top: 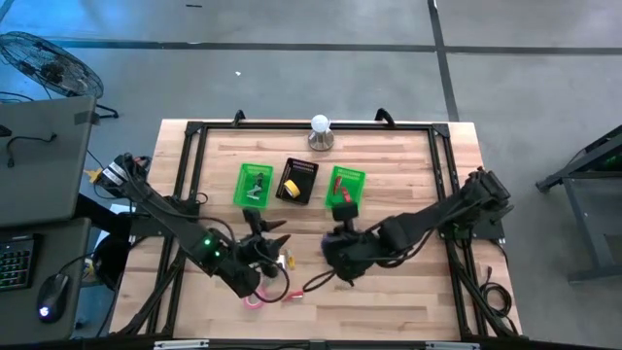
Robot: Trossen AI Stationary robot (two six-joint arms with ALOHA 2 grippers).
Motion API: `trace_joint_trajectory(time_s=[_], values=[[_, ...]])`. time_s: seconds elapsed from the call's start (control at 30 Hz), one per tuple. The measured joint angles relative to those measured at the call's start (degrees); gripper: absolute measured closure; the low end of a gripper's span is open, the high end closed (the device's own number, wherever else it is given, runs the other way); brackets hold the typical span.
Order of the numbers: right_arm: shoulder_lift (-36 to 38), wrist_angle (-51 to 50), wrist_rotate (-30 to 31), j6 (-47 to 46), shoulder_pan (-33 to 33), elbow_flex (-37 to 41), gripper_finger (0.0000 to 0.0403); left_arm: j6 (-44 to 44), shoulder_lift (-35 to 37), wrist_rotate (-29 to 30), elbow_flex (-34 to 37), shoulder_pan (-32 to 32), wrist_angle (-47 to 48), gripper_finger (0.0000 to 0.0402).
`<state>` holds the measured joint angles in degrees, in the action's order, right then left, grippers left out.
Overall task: Pick and place Stapler, Stapler remover, tape
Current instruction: Put the right blue tape into the black bin
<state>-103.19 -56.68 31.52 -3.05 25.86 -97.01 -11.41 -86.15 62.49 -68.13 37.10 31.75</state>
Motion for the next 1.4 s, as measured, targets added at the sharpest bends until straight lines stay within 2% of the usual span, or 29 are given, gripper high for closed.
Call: trace_joint_trajectory(time_s=[0.1,0.17,0.27,0.37,0.5,0.67,0.87,0.97,1.13,1.3,1.4], values=[[0.14,3.37,8.75,5.28,-0.02,-1.71,0.037,4.55,0.0,0.72,3.24,-0.48,-11.93,0.022],[0.15,6.67,13.61,9.95,-0.01,-1.86,0.037,6.55,0.0,-2.56,4.57,-0.85,-17.82,0.022],[0.17,13.6,17.47,16.59,0.0,-0.81,0.037,7.52,0.0,-7.57,5.08,-1.55,-23.24,0.0221],[0.17,20.24,17.83,21.68,0.0,0.73,0.037,8.08,0.0,-11.49,5.08,-1.54,-25.81,0.0221],[0.17,26.79,17.48,25.61,0.03,2.75,0.037,9.72,0.0,-11.99,5.08,-1.51,-28.82,0.0221],[0.17,28.1,16.13,25.69,0.05,3.19,0.037,10.86,0.0,-13.01,5.11,-2.36,-31.34,0.0221],[0.34,29.52,15.96,27.16,0.45,3.16,0.037,11.07,0.02,-21.55,5.19,-5.04,-35.85,0.0221],[0.34,29.52,16.55,27.58,0.99,3.16,0.037,11.07,0.02,-23.4,5.19,-6.08,-36.53,0.0224],[0.32,28.82,19.09,27.47,2.05,3.16,0.037,11.45,0.04,-23.99,5.19,-6.35,-37.3,0.0271],[0.32,28.63,18.92,26.84,2.81,3.16,0.037,13.34,0.04,-28.12,5.19,-6.36,-37.97,0.034],[0.3,28.62,18.45,26.66,2.87,3.16,0.037,14.8,0.04,-30.1,5.19,-6.36,-38.43,0.036]])
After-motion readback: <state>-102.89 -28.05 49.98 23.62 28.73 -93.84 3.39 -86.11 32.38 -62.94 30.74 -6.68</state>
